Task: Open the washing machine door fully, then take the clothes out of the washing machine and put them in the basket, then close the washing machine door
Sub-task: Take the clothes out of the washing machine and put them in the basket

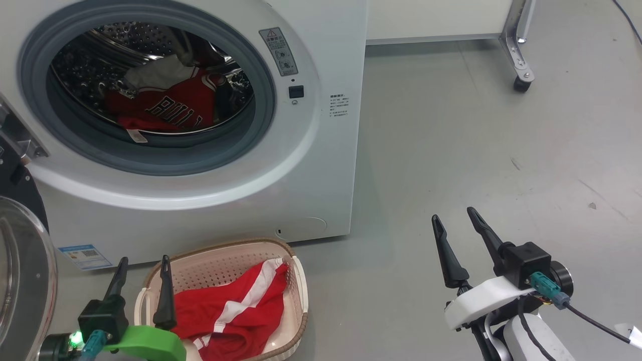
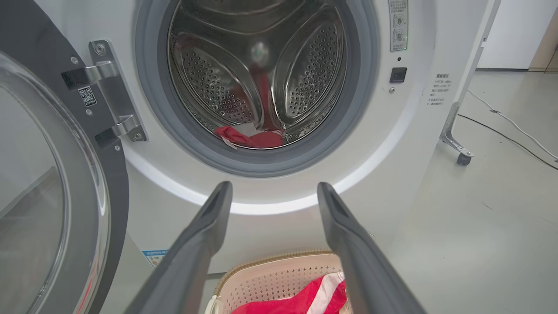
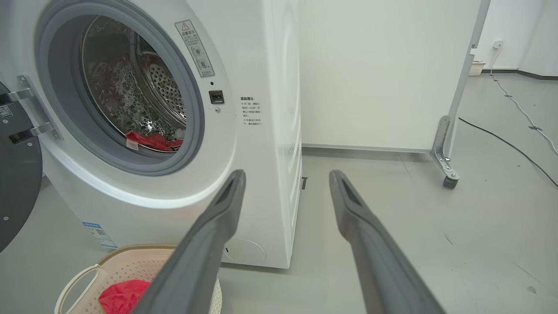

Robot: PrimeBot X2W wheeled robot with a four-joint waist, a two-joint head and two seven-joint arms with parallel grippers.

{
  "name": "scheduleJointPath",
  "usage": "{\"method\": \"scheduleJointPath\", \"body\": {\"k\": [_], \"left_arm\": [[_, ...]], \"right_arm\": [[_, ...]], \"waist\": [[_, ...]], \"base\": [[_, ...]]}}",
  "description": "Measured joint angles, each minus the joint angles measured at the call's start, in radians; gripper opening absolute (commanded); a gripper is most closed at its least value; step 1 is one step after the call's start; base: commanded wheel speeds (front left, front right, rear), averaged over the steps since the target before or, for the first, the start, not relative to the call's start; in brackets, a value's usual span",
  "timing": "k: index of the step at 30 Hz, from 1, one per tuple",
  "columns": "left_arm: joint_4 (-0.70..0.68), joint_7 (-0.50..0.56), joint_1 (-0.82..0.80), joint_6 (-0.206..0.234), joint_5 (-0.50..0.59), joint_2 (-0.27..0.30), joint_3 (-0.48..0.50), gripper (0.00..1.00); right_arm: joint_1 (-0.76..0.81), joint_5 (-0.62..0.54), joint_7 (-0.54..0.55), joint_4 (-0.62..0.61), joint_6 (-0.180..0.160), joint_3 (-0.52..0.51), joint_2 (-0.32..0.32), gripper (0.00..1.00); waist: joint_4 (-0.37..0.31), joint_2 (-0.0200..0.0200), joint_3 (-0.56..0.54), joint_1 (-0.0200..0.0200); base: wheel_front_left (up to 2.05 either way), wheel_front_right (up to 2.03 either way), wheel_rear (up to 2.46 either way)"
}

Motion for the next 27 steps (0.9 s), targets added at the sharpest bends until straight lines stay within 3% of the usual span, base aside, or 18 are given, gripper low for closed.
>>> {"method": "scheduleJointPath", "body": {"k": [27], "left_arm": [[-0.120, 0.013, 0.065, 0.019, 0.000, -0.001, -0.021, 1.00]], "right_arm": [[0.013, 0.000, 0.000, -0.016, 0.000, -0.002, 0.003, 1.00]], "waist": [[0.002, 0.0000, 0.005, 0.0000]], "base": [[0.00, 0.00, 0.00]]}}
